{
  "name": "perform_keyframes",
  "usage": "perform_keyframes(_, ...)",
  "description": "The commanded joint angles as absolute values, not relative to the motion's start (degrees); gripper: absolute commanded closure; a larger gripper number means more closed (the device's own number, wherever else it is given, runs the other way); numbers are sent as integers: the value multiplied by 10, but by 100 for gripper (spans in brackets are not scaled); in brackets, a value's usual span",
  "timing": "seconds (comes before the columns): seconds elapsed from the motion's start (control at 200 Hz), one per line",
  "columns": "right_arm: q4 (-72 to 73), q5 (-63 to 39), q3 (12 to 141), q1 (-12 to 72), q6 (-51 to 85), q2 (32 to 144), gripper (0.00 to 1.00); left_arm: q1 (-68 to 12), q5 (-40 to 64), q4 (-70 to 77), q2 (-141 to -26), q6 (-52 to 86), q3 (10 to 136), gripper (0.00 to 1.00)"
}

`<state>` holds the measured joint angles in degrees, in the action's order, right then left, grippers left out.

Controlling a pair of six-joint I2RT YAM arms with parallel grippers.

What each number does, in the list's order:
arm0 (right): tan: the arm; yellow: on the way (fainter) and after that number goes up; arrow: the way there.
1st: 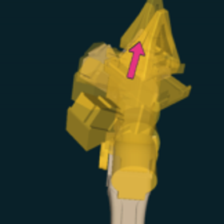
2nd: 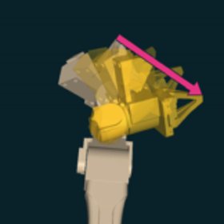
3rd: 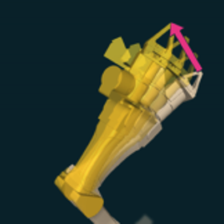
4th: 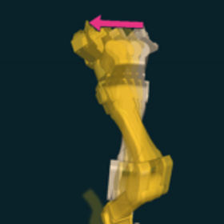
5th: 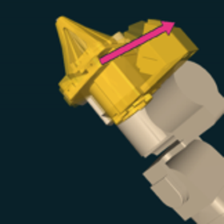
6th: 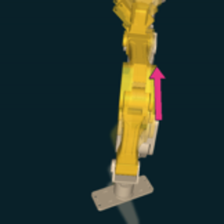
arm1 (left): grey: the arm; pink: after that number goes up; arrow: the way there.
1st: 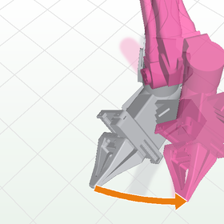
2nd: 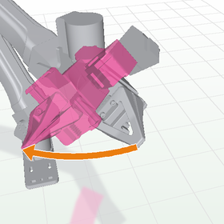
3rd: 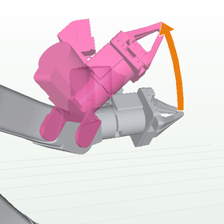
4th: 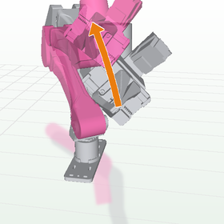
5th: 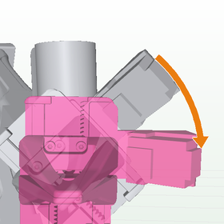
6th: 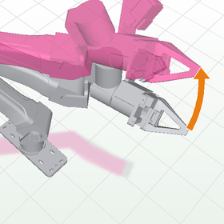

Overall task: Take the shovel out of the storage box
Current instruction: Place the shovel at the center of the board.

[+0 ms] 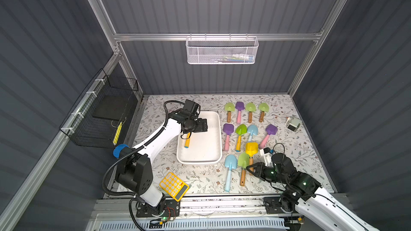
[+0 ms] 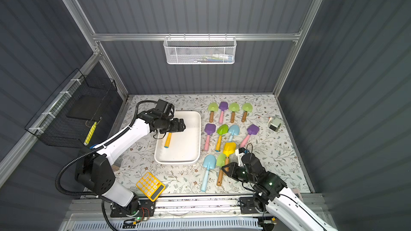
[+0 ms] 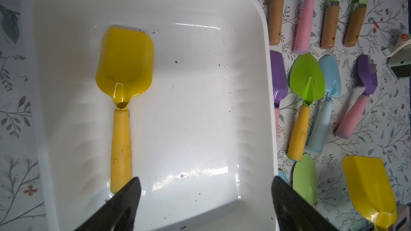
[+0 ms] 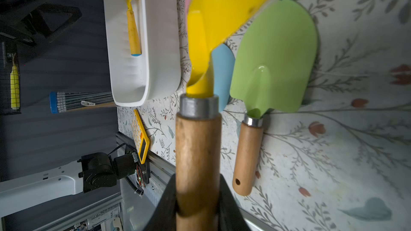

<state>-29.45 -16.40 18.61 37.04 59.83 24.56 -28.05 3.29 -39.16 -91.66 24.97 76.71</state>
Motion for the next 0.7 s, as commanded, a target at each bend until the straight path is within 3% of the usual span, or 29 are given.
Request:
perform_keyframes(0.0,-350,-158,170,357,626,212,95,-276,20,-383,-917,234,752,8)
perform_keyframes(0.6,-326,-272,91,219,585,254,94,-253,47,-363,-926,223,724,8)
perform_keyframes(0.695,-343,-283,82,201,575,259,89,-251,47,-363,-921,223,717,8)
